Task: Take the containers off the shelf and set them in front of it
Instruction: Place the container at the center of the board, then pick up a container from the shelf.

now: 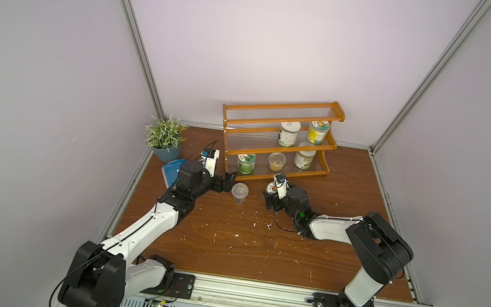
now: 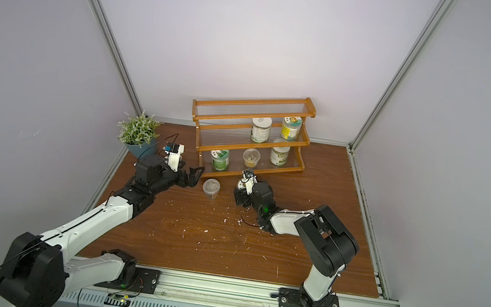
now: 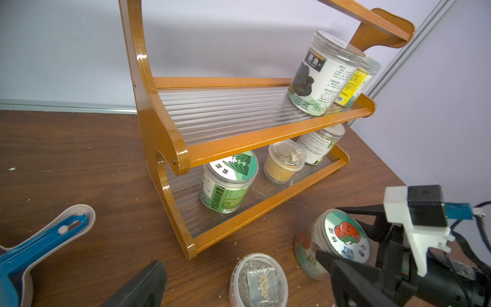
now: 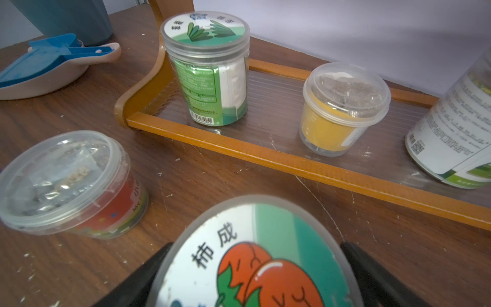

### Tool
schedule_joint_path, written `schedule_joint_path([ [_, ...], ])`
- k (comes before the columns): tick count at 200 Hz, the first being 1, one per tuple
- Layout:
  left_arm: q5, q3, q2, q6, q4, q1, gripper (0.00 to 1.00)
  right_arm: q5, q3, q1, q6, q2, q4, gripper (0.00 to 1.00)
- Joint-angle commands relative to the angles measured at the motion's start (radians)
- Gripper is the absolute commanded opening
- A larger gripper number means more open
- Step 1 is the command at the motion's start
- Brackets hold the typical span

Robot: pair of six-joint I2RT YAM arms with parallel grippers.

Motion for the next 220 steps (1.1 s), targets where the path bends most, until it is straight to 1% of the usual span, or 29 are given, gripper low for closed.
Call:
schedule_joint_path([
  [1, 0.053, 0.034, 0.007, 0.008, 0.037, 0.012, 1.0, -0.021, 0.016, -0.015, -0.003, -0.092, -0.011, 0.99],
  [33, 0.07, 0.047, 0.002, 0.014, 0.022, 0.012, 1.0, -0.088, 0.018, -0.031, 0.003, -0.215, -0.114, 0.99],
  [50, 0.093, 0.051, -0.005, 0.014, 0.027, 0.012, 1.0, -0.142, 0.038, -0.059, 0.008, -0.283, -0.168, 0.99],
  [76, 0.183, 0.051, -0.011, 0.0, 0.075, 0.012, 0.99, -0.245, 0.111, -0.122, 0.023, -0.323, -0.218, 0.99],
  [90, 0.231, 0.06, -0.006, -0.01, 0.09, 0.012, 1.0, -0.266, 0.16, -0.147, 0.02, -0.323, -0.254, 0.99],
  [100, 0.248, 0.065, -0.007, -0.013, 0.096, 0.012, 1.0, -0.273, 0.191, -0.168, 0.014, -0.315, -0.275, 0.99],
  [126, 0.25, 0.084, -0.001, -0.004, 0.092, 0.012, 1.0, -0.27, 0.275, -0.222, 0.016, -0.271, -0.289, 0.99],
  [177, 0.249, 0.124, 0.029, 0.005, 0.069, 0.012, 1.0, -0.247, 0.475, -0.278, 0.018, -0.115, -0.294, 0.99],
  [220, 0.255, 0.143, 0.05, 0.012, 0.063, 0.009, 1.0, -0.291, 0.641, -0.311, 0.016, 0.036, -0.318, 0.99],
])
